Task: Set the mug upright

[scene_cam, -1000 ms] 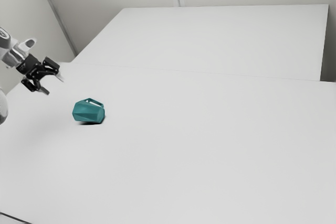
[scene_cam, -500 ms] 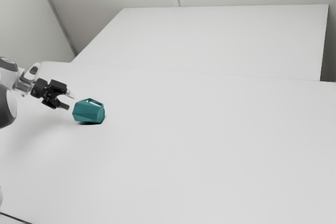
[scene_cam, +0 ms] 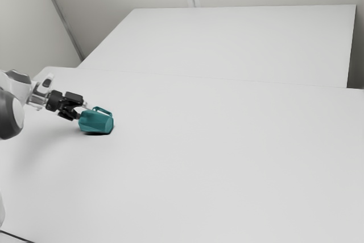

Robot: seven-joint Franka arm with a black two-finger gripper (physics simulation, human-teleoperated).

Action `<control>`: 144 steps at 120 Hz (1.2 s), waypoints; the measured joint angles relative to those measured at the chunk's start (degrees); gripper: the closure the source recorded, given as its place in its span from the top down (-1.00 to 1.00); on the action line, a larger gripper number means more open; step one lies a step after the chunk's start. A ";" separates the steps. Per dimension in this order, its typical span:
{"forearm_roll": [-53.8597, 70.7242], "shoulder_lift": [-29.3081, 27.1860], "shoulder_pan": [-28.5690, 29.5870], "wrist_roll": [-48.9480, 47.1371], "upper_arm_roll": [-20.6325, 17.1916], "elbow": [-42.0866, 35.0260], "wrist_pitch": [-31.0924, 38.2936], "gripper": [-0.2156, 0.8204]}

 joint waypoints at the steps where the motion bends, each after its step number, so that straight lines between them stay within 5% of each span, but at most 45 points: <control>1: -0.02 0.00 -0.03 -0.12 -0.03 -0.07 0.09 0.58; 16: -0.23 -0.02 -0.37 -1.88 -0.19 -0.76 1.09 0.51; 48: -0.29 -0.02 -0.43 -5.37 -0.21 -1.44 1.83 -0.37; 112: -2.92 -1.38 -1.34 -9.78 -0.81 -1.23 1.26 -0.82; 144: 2.03 -4.19 -4.90 -11.79 -0.80 4.34 2.28 -0.85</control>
